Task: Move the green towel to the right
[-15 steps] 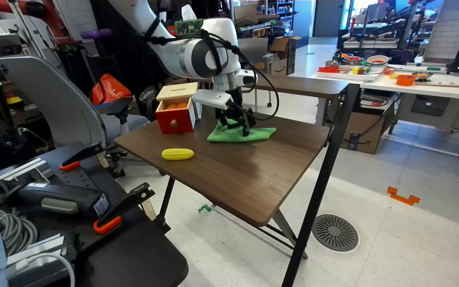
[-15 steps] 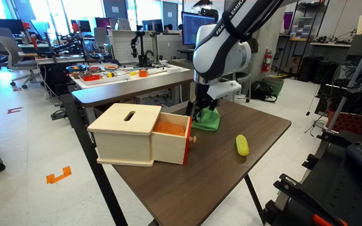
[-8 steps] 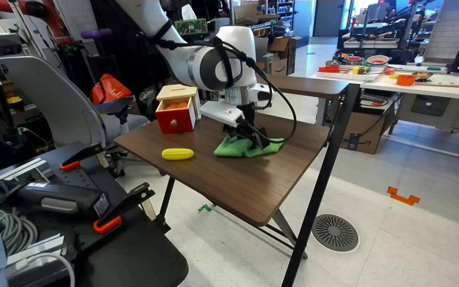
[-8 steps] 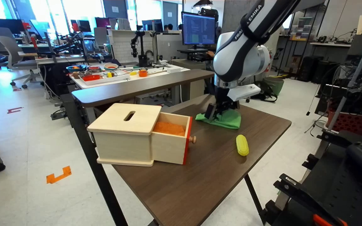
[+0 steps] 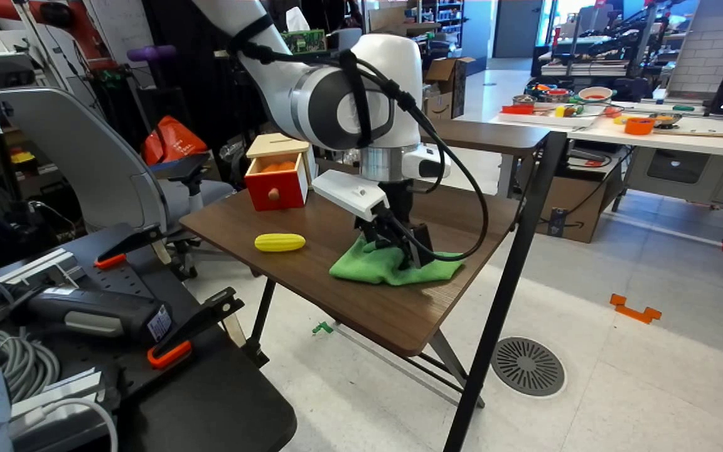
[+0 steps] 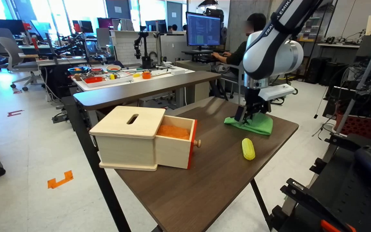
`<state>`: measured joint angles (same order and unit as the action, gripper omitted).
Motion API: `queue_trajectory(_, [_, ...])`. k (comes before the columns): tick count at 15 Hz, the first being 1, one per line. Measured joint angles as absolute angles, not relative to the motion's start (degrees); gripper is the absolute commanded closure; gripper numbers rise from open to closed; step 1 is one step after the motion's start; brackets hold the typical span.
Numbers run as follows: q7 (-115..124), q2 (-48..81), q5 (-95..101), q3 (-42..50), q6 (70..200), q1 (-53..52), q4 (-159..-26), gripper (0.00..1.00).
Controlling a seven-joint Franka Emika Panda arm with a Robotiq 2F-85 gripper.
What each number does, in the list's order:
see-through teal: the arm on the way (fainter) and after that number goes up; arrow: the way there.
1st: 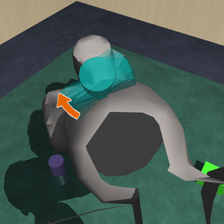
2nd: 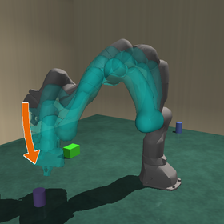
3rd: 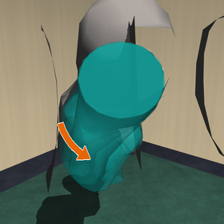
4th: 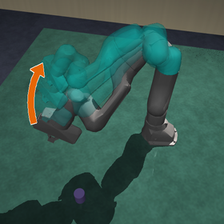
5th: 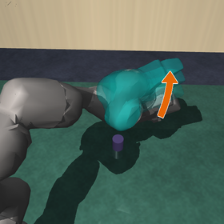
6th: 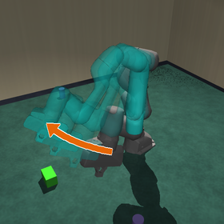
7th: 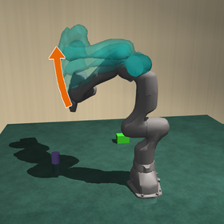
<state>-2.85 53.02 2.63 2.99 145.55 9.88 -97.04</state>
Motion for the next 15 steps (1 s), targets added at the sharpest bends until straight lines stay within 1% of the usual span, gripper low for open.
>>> queue_trajectory(5, [-2.7, 49.6, 2.9, 6.0, 145.6, 10.0, -102.8, 0.00])
queue_trajectory(9, [-1.6, 46.4, 3.0, 7.5, 145.7, 9.7, -103.8, 0.00])
queue_trajectory(15, [-0.6, 34.7, 2.9, 8.5, 146.2, 9.8, -107.0, 0.00])
